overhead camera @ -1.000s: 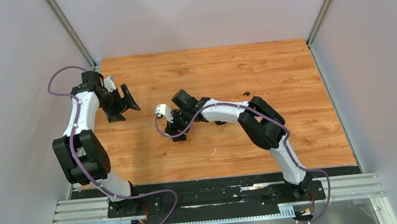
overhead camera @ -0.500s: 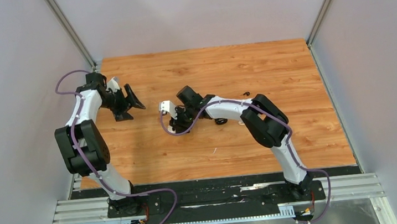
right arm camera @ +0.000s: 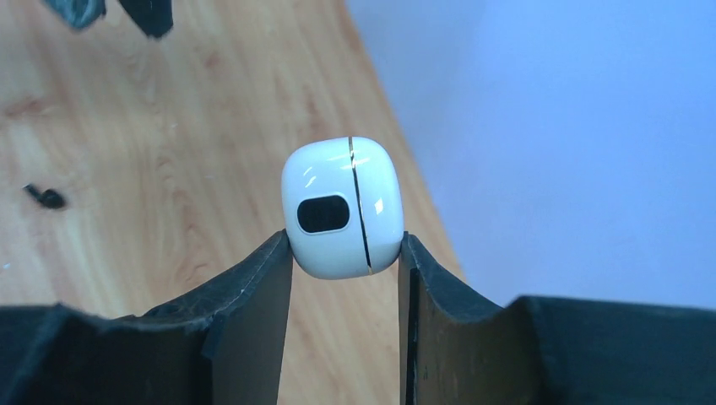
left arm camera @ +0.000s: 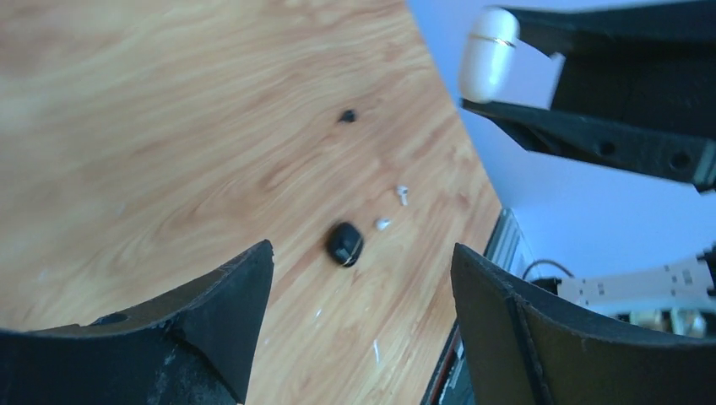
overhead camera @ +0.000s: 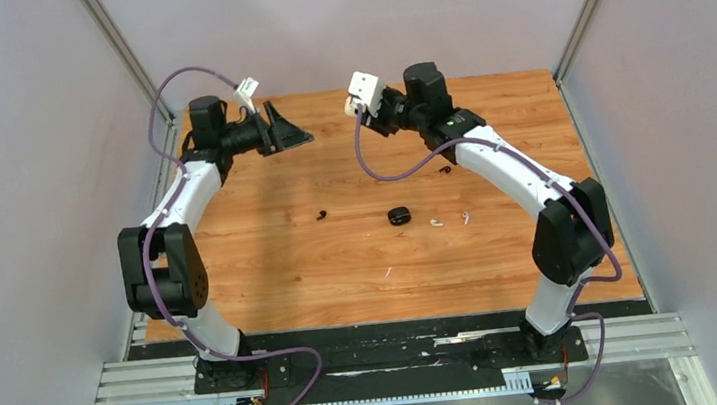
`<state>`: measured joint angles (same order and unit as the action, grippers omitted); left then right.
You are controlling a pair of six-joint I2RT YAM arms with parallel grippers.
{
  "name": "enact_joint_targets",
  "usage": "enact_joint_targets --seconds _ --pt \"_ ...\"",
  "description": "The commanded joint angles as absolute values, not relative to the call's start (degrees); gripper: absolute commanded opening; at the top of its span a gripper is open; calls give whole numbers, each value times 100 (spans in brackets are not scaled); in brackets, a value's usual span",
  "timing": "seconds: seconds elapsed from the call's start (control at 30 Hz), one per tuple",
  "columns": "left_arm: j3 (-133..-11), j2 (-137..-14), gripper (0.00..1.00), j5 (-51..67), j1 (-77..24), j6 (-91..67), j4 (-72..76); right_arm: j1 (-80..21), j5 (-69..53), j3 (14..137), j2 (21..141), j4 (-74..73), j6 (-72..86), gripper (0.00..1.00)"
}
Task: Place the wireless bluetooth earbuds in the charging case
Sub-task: Pass from the right arm to the left
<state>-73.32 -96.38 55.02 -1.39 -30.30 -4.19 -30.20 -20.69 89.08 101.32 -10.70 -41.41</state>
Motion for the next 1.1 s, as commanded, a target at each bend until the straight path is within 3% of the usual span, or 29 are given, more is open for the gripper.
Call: enact_joint_targets --seconds 0.0,0.1,0.2,0.77,1.07 --pt "-7989 -9782 82 6341 -593 -3353 1474 -3018 -1876 8884 9833 -527 -4404 5" --pt "-8253 -10143 71 6698 -778 -3717 2347 -2985 -1952 8741 9726 -229 -4355 5" --pt "-8830 -10711 70 7025 -816 -4357 2986 -2980 -2118 8693 9718 -93 -4342 5" --pt "-10505 -11982 61 7594 -983 -4727 2686 -2945 -2384 9170 10289 511 -4041 8" --pt "-10993 -12309 41 7870 -1083 -4724 2394 -2944 -2573 9328 10437 580 -3949 9"
